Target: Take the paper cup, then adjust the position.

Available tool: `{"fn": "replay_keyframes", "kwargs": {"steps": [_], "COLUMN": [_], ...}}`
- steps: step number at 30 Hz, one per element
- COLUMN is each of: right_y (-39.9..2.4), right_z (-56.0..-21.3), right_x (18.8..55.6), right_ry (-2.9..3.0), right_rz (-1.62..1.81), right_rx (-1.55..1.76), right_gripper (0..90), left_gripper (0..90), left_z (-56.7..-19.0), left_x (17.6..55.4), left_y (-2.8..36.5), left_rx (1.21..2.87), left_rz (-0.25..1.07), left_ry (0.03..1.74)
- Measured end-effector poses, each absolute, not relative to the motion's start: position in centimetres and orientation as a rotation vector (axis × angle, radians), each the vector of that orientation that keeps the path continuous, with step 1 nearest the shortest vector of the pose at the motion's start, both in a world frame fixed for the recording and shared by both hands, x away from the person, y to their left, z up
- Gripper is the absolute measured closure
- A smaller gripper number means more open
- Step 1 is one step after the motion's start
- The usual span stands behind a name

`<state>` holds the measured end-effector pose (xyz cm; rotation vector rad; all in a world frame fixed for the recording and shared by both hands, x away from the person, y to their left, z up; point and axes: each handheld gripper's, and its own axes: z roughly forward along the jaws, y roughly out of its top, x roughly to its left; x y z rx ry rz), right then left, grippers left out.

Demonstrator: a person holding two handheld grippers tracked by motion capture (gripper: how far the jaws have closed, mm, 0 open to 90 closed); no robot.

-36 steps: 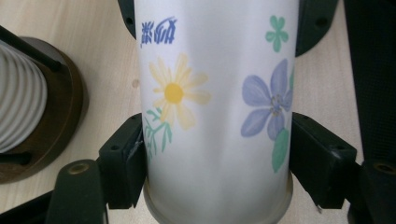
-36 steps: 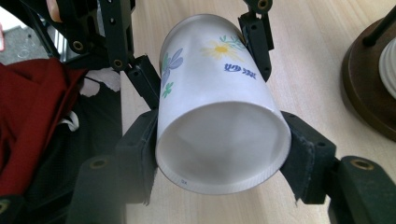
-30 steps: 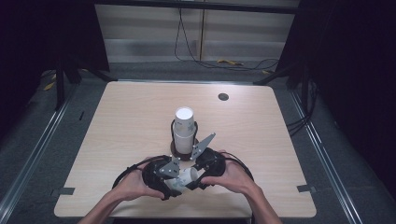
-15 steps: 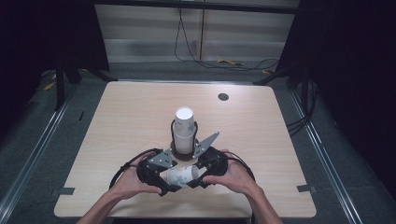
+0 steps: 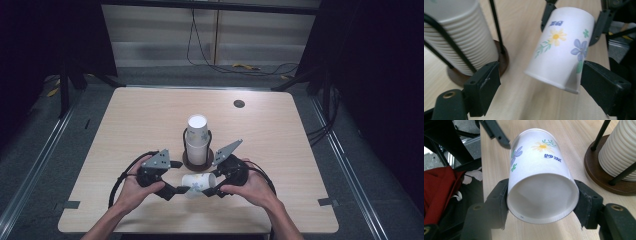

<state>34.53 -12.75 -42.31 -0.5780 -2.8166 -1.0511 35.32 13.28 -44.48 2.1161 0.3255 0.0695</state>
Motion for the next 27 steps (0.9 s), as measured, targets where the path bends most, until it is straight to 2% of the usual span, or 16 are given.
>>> {"fn": "replay_keyframes", "kwargs": {"steps": [13,27], "right_y": [-13.6,-15.1], "right_z": [-42.4,-42.1], "right_x": [34.9,35.0], "right_ry": [-2.774,-2.683], "right_rz": [-1.133,-1.334], "right_rx": [-0.631,-0.708], "right_gripper": [36.7,36.5], "left_gripper": [15.8,15.8], "left_z": [-44.3,-43.8], "left_x": [35.9,36.0], "left_y": [14.8,15.4], "left_rx": [1.973,1.902], "left_rz": [0.057,0.031], "left_ry": [0.422,0.465]}}
